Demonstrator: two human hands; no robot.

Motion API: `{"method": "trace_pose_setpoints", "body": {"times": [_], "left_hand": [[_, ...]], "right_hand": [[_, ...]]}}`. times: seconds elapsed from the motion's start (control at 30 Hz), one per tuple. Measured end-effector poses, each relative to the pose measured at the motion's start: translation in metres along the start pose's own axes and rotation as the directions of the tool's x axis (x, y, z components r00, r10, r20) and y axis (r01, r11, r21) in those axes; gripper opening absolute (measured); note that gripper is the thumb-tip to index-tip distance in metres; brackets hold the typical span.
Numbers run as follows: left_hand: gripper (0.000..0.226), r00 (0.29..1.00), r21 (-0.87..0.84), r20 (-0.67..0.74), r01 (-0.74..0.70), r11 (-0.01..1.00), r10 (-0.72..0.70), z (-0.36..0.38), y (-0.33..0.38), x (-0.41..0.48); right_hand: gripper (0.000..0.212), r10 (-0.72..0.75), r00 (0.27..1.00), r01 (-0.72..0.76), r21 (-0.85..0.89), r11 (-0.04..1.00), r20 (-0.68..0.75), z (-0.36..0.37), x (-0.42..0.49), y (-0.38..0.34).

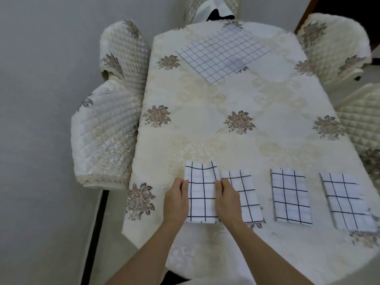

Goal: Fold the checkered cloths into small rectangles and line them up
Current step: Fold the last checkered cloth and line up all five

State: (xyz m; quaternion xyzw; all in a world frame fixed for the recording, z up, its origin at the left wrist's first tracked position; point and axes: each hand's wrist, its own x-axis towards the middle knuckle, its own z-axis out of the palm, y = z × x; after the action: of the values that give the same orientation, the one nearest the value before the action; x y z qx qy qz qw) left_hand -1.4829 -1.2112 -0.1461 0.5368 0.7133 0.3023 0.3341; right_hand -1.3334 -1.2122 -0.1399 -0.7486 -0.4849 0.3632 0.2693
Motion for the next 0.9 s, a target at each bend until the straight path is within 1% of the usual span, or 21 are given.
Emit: {"method": "trace_pose_setpoints", "body": {"times": [0.17,0.3,0.4,0.63,0.8,0.9], "left_hand": [[0.028,0.999,0.052,0.032,0.028,0.998,-0.030,-0.005,-0.025,-0.002],[0.025,0.992,0.115,0.092,0.078,0.990,-0.089,-0.008,-0.039,0.000],[0.025,0.987,0.112,0.105,0.108,0.988,-0.120,-0.011,-0.047,0.003],[0.023,0.981,0.117,0.162,0.093,0.989,-0.111,-0.014,-0.055,0.013],[0.014,0.980,0.123,0.167,0.086,0.989,-0.106,-0.018,-0.056,0.017],[0.013,0.981,0.130,0.171,0.066,0.989,-0.087,-0.019,-0.056,0.019]], "right_hand": [[0.028,0.038,0.998,-0.036,-0.042,0.998,0.057,0.018,-0.002,0.009],[0.024,0.104,0.991,-0.095,-0.104,0.990,0.083,0.032,-0.002,0.012],[0.022,0.163,0.983,-0.153,-0.122,0.981,0.083,0.041,-0.004,0.012],[0.020,0.222,0.975,-0.216,-0.173,0.961,0.019,0.056,-0.005,0.010],[0.019,0.258,0.966,-0.259,-0.207,0.944,-0.031,0.059,-0.004,0.010],[0.019,0.260,0.964,-0.267,-0.216,0.939,-0.061,0.060,-0.002,0.011]]}}
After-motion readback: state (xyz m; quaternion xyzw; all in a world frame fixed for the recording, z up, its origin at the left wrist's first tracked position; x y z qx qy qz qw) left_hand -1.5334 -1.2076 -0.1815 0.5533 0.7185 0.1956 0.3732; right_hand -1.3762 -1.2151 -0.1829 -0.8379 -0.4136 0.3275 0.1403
